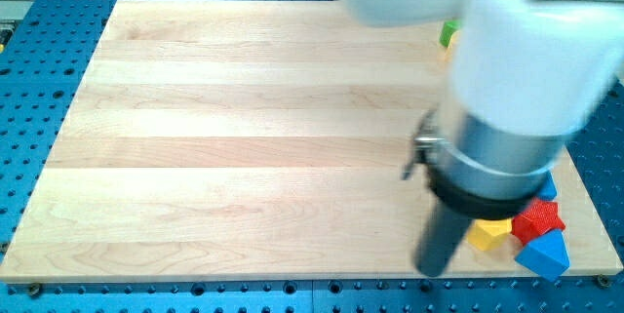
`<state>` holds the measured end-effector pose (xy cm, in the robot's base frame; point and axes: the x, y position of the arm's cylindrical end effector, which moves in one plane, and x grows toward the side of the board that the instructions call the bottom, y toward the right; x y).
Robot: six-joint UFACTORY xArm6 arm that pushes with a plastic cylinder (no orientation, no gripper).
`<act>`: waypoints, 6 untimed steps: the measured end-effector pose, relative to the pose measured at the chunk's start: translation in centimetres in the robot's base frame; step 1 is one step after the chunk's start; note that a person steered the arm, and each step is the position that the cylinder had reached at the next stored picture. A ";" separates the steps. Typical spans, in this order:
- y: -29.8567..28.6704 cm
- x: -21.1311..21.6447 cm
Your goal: Slide the blue triangle below to the red star
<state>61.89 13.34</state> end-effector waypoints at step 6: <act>6.6 -0.4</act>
